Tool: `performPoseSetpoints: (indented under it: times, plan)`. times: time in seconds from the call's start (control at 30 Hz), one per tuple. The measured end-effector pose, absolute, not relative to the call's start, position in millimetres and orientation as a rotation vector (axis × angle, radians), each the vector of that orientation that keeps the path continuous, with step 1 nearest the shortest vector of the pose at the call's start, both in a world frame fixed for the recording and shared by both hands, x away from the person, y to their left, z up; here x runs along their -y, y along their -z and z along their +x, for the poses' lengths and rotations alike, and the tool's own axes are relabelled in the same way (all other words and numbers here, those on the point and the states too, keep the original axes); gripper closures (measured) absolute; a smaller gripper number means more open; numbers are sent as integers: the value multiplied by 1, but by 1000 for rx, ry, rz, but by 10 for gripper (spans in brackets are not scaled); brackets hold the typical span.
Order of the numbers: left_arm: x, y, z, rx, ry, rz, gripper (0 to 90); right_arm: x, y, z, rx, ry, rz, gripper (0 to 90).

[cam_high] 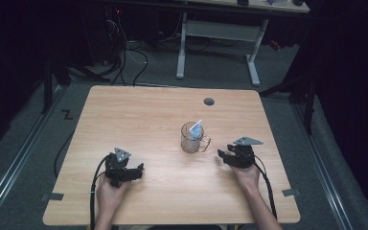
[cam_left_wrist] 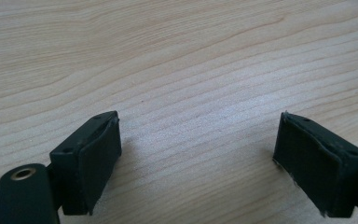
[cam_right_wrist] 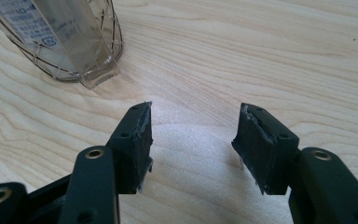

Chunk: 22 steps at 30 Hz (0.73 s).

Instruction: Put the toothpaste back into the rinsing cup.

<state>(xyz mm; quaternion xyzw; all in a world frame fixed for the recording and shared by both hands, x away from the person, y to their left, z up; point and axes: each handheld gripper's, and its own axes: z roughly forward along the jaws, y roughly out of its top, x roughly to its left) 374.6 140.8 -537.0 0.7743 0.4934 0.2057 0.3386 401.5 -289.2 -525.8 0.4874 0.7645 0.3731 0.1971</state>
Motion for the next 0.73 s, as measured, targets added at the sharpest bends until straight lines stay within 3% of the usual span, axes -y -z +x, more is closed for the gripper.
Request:
performPoseSetpoints:
  times: [0.73]
  plan:
    - [-141,537,374,-1288,-537,2016,148,281,531,403,-2191,-930,1311,390]
